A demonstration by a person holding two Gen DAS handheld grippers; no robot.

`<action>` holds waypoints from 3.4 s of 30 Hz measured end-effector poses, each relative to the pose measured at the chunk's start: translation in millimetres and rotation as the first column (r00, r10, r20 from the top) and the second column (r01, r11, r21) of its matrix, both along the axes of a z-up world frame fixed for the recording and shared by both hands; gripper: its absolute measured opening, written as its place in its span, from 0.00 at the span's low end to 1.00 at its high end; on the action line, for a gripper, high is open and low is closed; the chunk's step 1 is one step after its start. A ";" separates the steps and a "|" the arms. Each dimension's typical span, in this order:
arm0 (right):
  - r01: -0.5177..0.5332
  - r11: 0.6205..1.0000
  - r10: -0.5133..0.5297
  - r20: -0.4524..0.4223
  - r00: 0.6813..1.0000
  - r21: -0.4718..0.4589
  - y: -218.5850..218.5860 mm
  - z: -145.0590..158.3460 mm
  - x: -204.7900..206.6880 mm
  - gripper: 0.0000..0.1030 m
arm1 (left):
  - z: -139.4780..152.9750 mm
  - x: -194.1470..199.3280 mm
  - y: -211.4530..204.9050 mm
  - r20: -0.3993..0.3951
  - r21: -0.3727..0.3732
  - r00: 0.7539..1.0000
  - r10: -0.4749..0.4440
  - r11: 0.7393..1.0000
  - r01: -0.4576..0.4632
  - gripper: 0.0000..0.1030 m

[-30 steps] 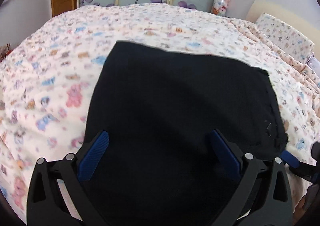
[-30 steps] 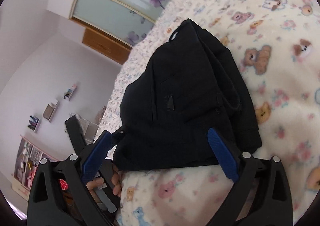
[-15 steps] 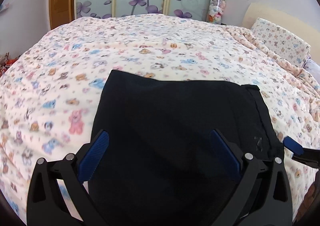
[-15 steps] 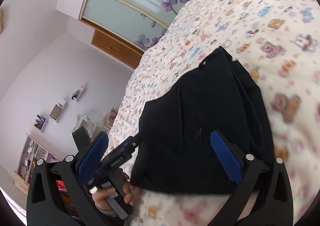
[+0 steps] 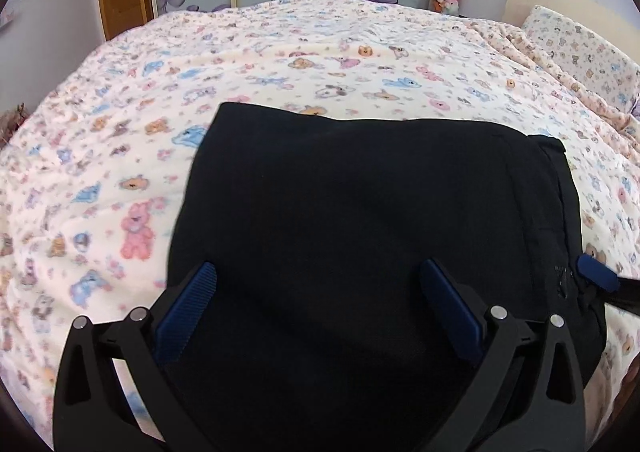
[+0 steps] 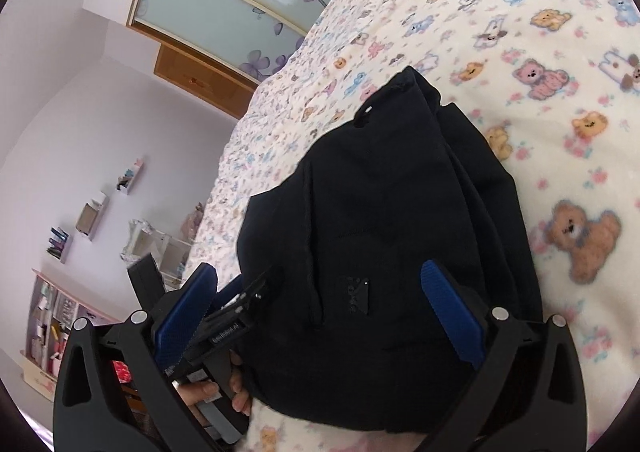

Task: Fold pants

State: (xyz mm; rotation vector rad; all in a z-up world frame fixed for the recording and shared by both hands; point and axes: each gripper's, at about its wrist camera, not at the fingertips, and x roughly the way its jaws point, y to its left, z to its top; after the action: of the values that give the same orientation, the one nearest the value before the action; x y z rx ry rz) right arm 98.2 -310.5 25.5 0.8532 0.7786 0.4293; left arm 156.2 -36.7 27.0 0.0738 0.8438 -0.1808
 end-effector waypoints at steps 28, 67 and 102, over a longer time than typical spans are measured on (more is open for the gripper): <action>-0.030 0.979 0.001 -0.141 0.990 -0.201 -40.3 -22.4 15.7 0.91 | -17.2 -56.9 63.9 0.060 -0.137 0.996 0.066 0.989 -0.058 0.98; -0.093 0.989 0.070 -0.182 0.981 -0.117 -40.2 -29.5 40.2 0.74 | -19.4 -54.5 75.2 0.013 -0.210 0.998 0.069 0.975 -0.065 0.98; -0.075 0.983 0.049 0.154 0.987 0.165 -36.0 -34.9 2.1 0.34 | -25.1 64.9 111.7 -0.430 -0.595 0.863 -0.264 0.802 -0.051 0.97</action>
State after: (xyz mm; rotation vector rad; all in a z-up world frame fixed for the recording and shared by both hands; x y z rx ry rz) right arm 100.3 -346.5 -9.4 0.9458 0.6369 0.6151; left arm 221.1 75.0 1.9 -0.5422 1.2676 -0.5901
